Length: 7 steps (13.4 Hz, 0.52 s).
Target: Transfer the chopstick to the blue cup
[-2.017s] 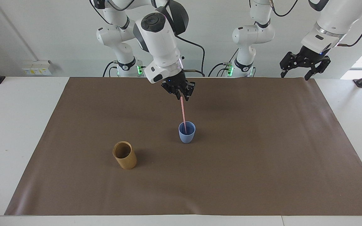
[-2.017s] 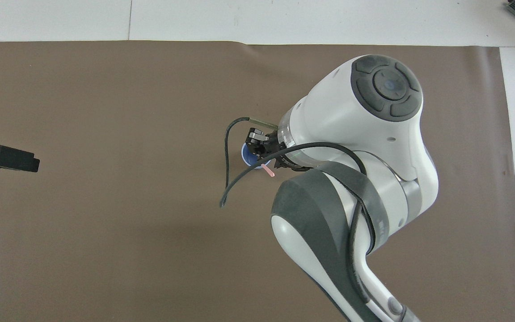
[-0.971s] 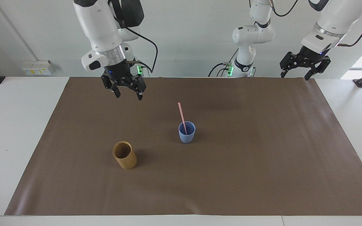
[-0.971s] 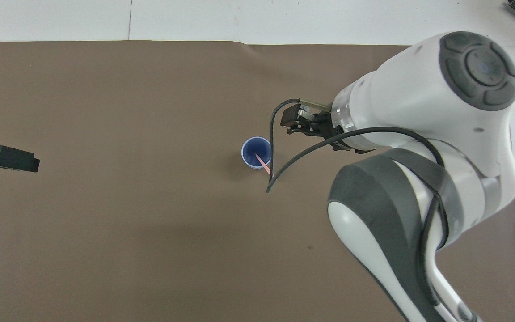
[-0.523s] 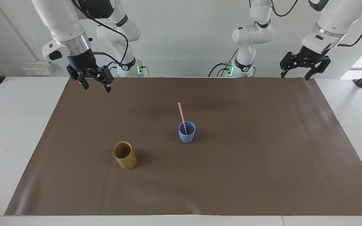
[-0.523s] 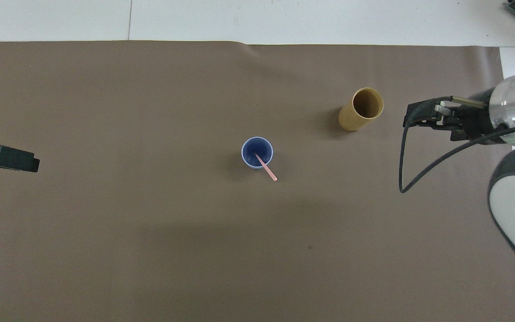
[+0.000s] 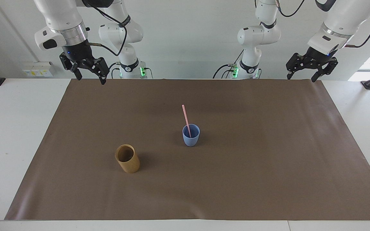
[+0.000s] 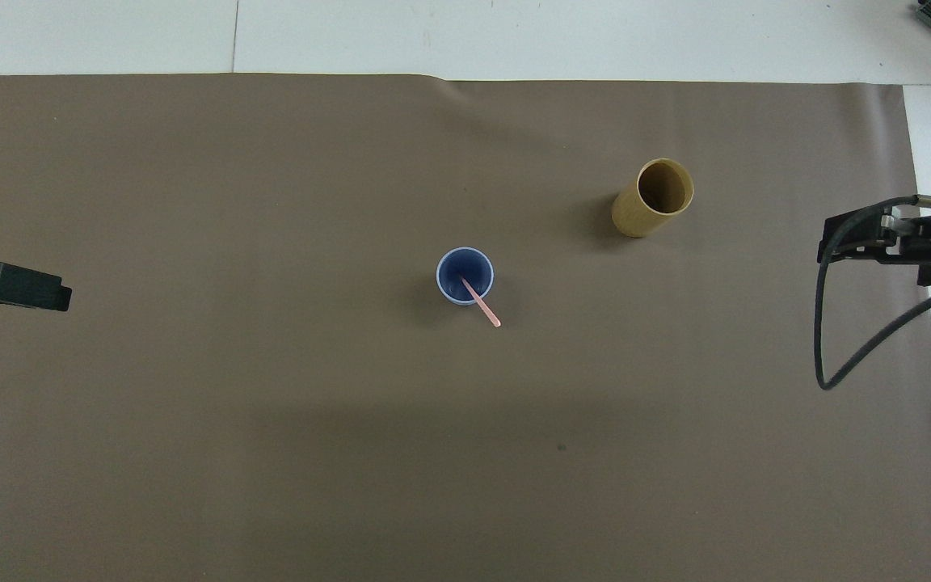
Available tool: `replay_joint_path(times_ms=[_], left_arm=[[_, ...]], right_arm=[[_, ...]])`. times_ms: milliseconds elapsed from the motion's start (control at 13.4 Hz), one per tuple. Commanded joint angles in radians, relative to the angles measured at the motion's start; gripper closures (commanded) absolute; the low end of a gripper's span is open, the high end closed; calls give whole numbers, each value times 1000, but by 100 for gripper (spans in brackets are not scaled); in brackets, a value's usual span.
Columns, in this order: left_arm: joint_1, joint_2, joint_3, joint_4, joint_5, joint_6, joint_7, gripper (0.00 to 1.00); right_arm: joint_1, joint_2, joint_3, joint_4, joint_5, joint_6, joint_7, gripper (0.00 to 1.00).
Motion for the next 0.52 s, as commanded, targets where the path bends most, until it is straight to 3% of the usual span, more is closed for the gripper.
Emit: replay_joint_path(times_ms=[0,448], left_arm=[[18,-13,-8,1,-12,-17,5,0],[18,-13,-8,1,-14,-17,5,0]], right_arm=[[-18,-7,6,-13,4,-5,-18,0],[-16,-8,9,-16,5,-5,-26,0]])
